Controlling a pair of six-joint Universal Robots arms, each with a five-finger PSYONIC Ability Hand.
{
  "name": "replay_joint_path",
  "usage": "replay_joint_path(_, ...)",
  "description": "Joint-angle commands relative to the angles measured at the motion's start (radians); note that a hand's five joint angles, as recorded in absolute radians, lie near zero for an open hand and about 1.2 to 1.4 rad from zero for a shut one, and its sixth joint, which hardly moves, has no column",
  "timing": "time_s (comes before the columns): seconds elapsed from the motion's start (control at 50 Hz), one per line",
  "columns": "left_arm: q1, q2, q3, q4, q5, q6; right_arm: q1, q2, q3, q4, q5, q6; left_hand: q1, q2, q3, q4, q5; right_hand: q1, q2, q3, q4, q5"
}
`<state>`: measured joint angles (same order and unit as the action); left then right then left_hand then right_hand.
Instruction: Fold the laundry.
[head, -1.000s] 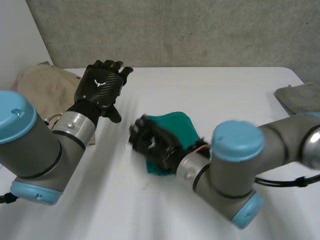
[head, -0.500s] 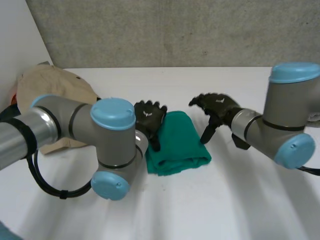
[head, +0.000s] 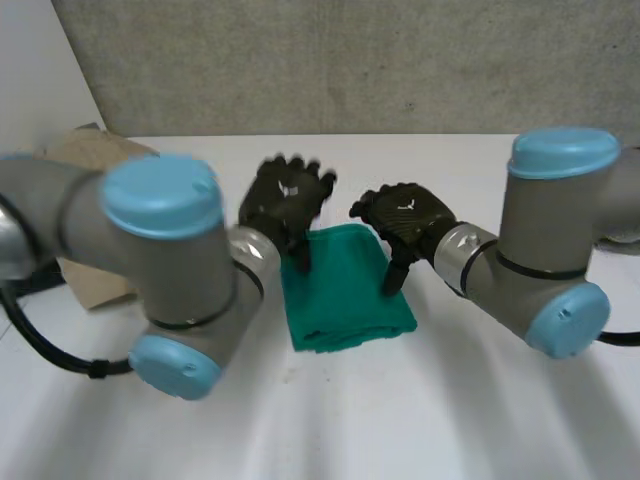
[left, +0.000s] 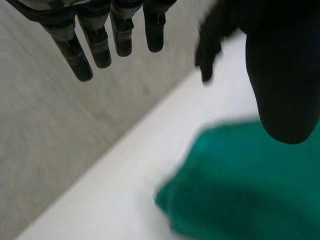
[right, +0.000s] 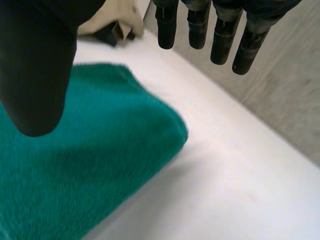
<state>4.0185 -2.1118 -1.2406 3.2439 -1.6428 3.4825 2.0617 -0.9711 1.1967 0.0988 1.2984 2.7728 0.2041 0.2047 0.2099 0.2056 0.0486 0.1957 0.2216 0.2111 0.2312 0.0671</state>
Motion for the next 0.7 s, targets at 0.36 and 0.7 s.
replay_joint_path(0.36, 0.157, 0.257, -0.097, -0.058, 0.663, -0.091, 0.109, 0.13, 0.281, -0.464, 0.111, -0.076, -0.029, -0.029, -0.035, -0.03, -0.048, -0.021, -0.047, -0.037, -0.057, -0.067)
replay_joint_path(0.7, 0.154, 0.265, -0.105, -0.059, 0.663, -0.092, 0.109, 0.227, 0.121, -0.472, 0.104, -0.096, -0.03, -0.03, -0.035, -0.031, -0.049, 0.773, 0.747, 0.757, 0.737, 0.727)
